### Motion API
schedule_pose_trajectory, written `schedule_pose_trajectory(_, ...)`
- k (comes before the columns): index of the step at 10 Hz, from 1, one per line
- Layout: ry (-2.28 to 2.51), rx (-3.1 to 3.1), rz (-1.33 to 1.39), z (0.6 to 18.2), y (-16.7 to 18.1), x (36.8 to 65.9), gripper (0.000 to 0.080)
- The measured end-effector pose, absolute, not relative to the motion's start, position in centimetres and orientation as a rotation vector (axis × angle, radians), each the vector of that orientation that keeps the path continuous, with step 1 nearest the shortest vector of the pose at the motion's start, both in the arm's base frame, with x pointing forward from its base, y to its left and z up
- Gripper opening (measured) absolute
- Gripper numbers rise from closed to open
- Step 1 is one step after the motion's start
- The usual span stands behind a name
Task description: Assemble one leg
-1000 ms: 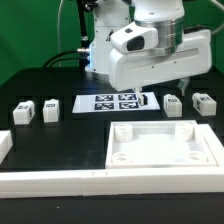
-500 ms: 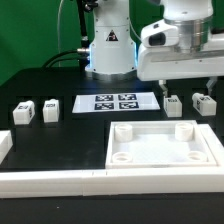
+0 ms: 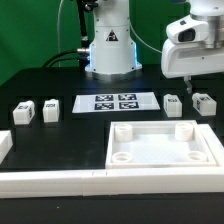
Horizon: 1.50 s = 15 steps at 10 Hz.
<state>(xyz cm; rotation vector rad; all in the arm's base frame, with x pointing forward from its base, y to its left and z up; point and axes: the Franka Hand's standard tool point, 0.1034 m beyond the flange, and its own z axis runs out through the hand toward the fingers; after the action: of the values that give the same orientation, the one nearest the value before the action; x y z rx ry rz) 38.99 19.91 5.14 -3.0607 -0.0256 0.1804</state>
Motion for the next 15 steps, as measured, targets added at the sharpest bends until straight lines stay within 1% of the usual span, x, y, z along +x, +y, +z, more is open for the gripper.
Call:
schedule_pose_trajectory(3,-0.06,-3.073,0.315,5.1,19.4,38.6,0.0649)
schedule_pose_trajectory(4,-0.093,-3.067,0.476,5.0,19.0,38.1,0.0649)
schedule_pose_trajectory(5,-0.106,-3.048,0.603,4.5,18.6,37.9,0.0649)
schedule_pose_trajectory(6,-0.112,-3.024,0.784,4.3,18.7,37.2,0.0649)
schedule_pose_trajectory(7,-0.123,-2.991,0.928,4.2,19.0,37.1,0.0649)
schedule_pose_trajectory(9,-0.136,-2.914,1.19,3.8,19.2,36.7,0.0649)
schedule_pose_trajectory(11,-0.146,-2.831,1.396,3.3,19.6,36.8,0.0649)
schedule_pose_trajectory(12,-0.14,-2.844,1.351,2.9,20.1,37.5,0.0649)
schedule_pose_trajectory(13,-0.145,-2.847,1.345,3.0,20.2,37.5,0.0649)
schedule_pose_trajectory(15,-0.149,-2.843,1.343,2.3,20.7,37.6,0.0649)
